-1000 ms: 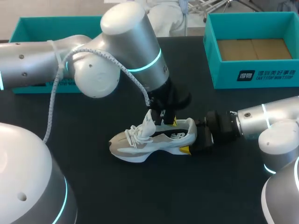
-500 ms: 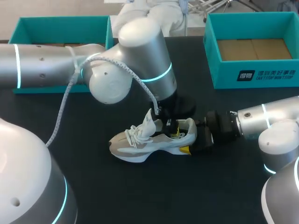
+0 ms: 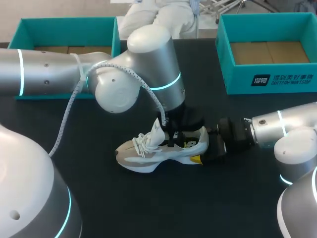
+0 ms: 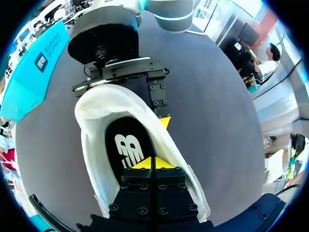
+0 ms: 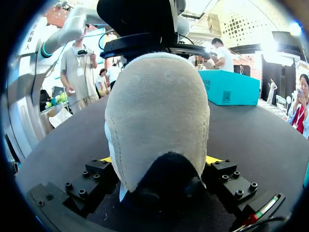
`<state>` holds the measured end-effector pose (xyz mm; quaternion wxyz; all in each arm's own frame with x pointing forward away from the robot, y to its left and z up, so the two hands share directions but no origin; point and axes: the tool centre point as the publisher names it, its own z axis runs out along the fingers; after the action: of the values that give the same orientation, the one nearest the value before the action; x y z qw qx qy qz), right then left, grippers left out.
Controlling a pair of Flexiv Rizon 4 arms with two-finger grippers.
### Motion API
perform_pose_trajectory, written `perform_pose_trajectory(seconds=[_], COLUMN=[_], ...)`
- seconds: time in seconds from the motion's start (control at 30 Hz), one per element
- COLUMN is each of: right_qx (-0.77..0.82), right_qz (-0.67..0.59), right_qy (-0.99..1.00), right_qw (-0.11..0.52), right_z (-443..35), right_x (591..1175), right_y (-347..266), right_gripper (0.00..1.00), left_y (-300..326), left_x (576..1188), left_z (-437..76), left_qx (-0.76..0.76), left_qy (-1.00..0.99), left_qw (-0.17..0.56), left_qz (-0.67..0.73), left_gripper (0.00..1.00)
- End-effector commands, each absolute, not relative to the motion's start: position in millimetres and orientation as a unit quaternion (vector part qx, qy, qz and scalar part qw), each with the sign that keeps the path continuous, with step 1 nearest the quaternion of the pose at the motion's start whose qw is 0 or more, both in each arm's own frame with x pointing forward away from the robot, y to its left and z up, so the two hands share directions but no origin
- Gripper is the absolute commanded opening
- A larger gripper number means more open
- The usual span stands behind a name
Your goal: Take the shoe out of the shoebox, open the shoe tongue, remove and reinsert the insole, then place the shoe into the shoebox
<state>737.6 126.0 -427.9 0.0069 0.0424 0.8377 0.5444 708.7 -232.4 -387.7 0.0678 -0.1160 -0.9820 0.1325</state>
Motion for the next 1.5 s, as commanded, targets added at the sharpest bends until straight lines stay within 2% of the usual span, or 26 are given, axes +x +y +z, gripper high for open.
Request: perform_pose_trajectory(seconds=[0.03, 0.33, 0.37, 0.43, 0.47, 0.8, 0.93, 1.1, 1.13, 1.2, 1.5], right_qx=[0.043, 0.043, 0.043, 0.043, 0.043, 0.043, 0.043, 0.043, 0.043, 0.043, 0.043], right_qz=[0.543, 0.543, 0.543, 0.543, 0.543, 0.543, 0.543, 0.543, 0.543, 0.543, 0.543], right_qy=[0.839, 0.839, 0.839, 0.839, 0.839, 0.839, 0.839, 0.839, 0.839, 0.839, 0.839], right_qw=[0.007, 0.007, 0.007, 0.007, 0.007, 0.007, 0.007, 0.007, 0.007, 0.007, 0.007], right_z=[-440, -440, -440, -440, -440, -440, -440, -440, -440, -440, -440], right_x=[740, 740, 740, 740, 740, 740, 740, 740, 740, 740, 740], right_y=[131, 131, 131, 131, 131, 131, 131, 131, 131, 131, 131], right_gripper=[0.0, 0.0, 0.0, 0.0, 0.0, 0.0, 0.0, 0.0, 0.0, 0.0, 0.0], left_y=[-229, -228, -228, -228, -228, -231, -231, -234, -235, -235, -223], left_x=[709, 705, 705, 704, 703, 705, 706, 711, 712, 715, 726], left_z=[-392, -390, -390, -391, -392, -407, -416, -428, -429, -432, -414], left_qx=[-0.122, -0.124, -0.124, -0.122, -0.122, -0.114, -0.111, -0.104, -0.103, -0.096, -0.068], left_qy=[-0.979, -0.979, -0.98, -0.981, -0.981, -0.984, -0.985, -0.987, -0.987, -0.988, -0.991], left_qw=[0.078, 0.074, 0.072, 0.066, 0.064, 0.045, 0.026, 0.007, 0.006, 0.006, -0.001], left_qz=[0.142, 0.141, 0.14, 0.137, 0.136, 0.13, 0.13, 0.125, 0.125, 0.123, 0.117], left_gripper=[0.0, 0.0, 0.04, 0.32, 0.38, 0.41, 0.4, 0.33, 0.27, 0.0, 0.0])
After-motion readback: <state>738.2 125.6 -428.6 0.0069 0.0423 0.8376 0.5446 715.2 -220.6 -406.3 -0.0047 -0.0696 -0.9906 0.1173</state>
